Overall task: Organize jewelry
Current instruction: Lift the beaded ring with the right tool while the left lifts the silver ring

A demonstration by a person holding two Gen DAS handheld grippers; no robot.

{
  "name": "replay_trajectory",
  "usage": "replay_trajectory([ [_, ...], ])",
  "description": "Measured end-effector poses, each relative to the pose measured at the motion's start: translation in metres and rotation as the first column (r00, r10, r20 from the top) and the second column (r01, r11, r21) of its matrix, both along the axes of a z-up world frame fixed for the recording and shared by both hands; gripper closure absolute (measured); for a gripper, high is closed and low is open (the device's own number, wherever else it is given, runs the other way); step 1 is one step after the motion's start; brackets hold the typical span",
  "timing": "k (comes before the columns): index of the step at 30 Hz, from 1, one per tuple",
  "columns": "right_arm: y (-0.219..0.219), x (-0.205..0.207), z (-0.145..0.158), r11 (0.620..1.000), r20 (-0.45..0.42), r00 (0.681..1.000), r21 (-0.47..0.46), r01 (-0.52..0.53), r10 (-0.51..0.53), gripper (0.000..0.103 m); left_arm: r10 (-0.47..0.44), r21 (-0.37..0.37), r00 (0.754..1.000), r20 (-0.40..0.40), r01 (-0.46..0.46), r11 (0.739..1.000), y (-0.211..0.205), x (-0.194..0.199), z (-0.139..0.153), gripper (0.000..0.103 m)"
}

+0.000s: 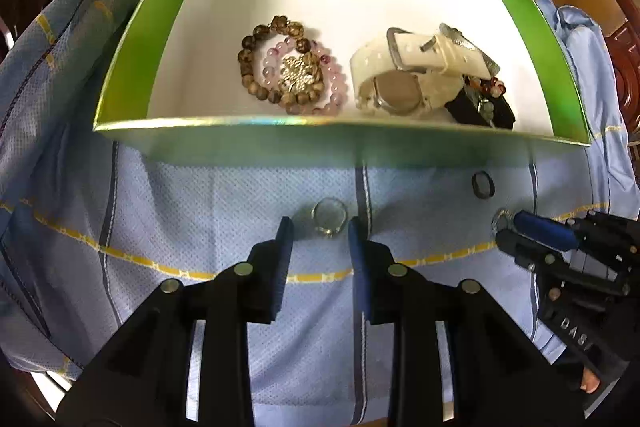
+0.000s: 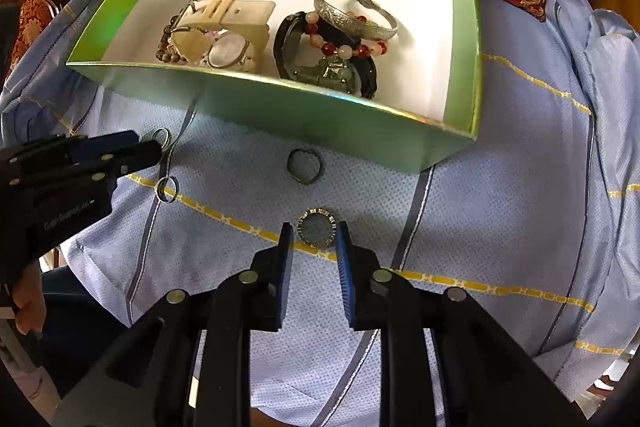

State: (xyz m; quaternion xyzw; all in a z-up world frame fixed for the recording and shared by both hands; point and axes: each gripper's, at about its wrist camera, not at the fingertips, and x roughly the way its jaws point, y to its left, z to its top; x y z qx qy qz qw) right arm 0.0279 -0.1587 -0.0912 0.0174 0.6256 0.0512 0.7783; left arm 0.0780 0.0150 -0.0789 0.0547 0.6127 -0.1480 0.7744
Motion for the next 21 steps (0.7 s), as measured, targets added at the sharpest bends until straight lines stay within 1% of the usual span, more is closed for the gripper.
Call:
replay_trajectory([
  [1, 0.000, 0.000, 0.000, 1.000, 0.001, 1.000, -0.002, -0.002, 0.002, 0.076, -0.002, 0.002, 1.000, 0.002, 0.002, 1.000, -0.002, 0.002, -0.001, 0.075],
  [3, 0.001, 0.000, -0.001, 1.000, 0.005, 1.000, -0.009, -0.004, 0.004, 0.073, -0.002, 0.011, 1.000, 0.012, 0.002, 1.000, -0.007, 0.005, -0.004, 0.075],
  [7, 0.000, 0.000, -0.001, 1.000, 0.003, 1.000, -0.014, 0.000, 0.000, 0.072, -0.005, 0.022, 0.999, 0.033, 0.004, 1.000, -0.016, 0.014, -0.006, 0.075],
  [8, -0.001, 0.000, -0.002, 1.000, 0.003, 1.000, -0.016, 0.003, -0.003, 0.072, -0.009, 0.034, 0.999, 0.037, 0.008, 0.999, -0.018, 0.015, -0.006, 0.077],
  [10, -0.003, 0.000, -0.003, 1.000, 0.001, 1.000, -0.019, 0.011, -0.011, 0.071, -0.022, 0.067, 0.998, 0.051, 0.019, 0.998, -0.022, 0.015, -0.007, 0.084],
  [13, -0.004, 0.000, -0.005, 1.000, 0.004, 1.000, -0.026, 0.017, -0.017, 0.064, -0.028, 0.075, 0.998, 0.048, 0.024, 0.997, -0.029, 0.017, -0.008, 0.085],
  [17, -0.003, 0.001, -0.004, 0.999, 0.005, 1.000, -0.028, 0.015, -0.015, 0.064, -0.018, 0.064, 1.000, 0.025, 0.017, 0.998, -0.022, 0.015, -0.007, 0.085],
  [21, -0.003, 0.000, -0.006, 0.999, 0.004, 1.000, -0.030, 0.015, -0.015, 0.064, -0.026, 0.074, 0.999, 0.022, 0.024, 0.997, -0.017, 0.011, -0.007, 0.084],
])
